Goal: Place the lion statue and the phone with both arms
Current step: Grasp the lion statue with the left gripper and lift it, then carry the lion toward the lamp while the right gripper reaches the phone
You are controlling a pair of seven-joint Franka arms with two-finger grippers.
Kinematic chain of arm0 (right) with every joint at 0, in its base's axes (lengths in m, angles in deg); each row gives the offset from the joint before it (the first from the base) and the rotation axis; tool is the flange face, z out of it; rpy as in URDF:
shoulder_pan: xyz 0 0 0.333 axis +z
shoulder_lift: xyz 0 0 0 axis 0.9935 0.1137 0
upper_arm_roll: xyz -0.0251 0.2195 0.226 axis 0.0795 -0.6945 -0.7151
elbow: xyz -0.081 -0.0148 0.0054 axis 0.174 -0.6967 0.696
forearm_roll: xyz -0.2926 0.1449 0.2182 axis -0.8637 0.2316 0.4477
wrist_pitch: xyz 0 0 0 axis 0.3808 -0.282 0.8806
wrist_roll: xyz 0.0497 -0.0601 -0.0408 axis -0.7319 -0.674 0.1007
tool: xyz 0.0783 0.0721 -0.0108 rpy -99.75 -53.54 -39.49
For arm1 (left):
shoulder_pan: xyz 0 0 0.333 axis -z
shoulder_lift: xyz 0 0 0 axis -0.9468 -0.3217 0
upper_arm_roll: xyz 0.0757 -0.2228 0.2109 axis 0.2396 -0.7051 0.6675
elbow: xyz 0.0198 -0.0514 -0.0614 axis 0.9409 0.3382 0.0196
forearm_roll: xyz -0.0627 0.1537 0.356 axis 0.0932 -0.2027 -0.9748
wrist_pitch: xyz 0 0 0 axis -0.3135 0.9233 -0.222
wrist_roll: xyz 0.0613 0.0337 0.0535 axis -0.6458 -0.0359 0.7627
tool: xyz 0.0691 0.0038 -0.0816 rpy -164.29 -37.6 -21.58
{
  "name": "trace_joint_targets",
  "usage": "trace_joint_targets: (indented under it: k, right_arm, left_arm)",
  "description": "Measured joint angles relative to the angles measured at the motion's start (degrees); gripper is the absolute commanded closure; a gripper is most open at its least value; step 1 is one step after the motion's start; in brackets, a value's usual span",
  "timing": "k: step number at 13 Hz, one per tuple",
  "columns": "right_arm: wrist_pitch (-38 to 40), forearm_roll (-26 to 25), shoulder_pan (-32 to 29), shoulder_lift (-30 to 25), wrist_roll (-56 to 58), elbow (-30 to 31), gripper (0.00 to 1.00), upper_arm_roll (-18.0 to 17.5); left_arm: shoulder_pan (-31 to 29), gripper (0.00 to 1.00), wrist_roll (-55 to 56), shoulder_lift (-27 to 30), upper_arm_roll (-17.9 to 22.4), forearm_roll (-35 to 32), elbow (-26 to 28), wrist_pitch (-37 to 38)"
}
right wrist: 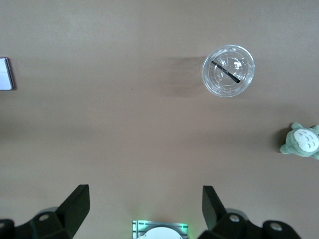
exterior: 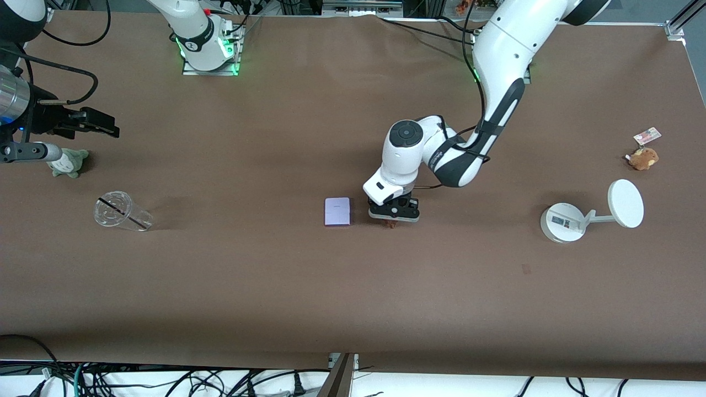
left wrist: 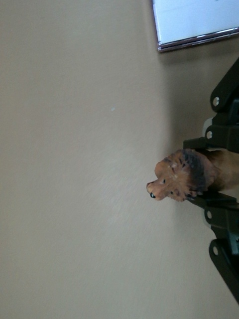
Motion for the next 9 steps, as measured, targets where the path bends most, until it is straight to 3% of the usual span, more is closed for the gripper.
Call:
trace_joint_targets:
  k: [2, 5, 9]
  right_arm:
    - [-0.09, 0.00, 0.00, 0.00, 0.00, 0.00, 0.00, -0.02]
    - [-0.23, 0.03, 1.46, 0.21, -0.04, -0.02, 0.00, -0.56]
    - [-2.23, 0.05, 10.54, 2.40, -10.67, -0.70, 0.00, -1.10]
  left_arm:
    - [-1.26, 0.98, -0.50, 3.62, -0.40, 1.85, -0.40, 5.77]
    - [-3.71, 0.94, -7.46, 9.68, -0.44, 11.02, -1.15, 15.53]
    - [-13.47, 0.94, -22.49, 14.52, -0.30, 14.25, -2.56, 27.01]
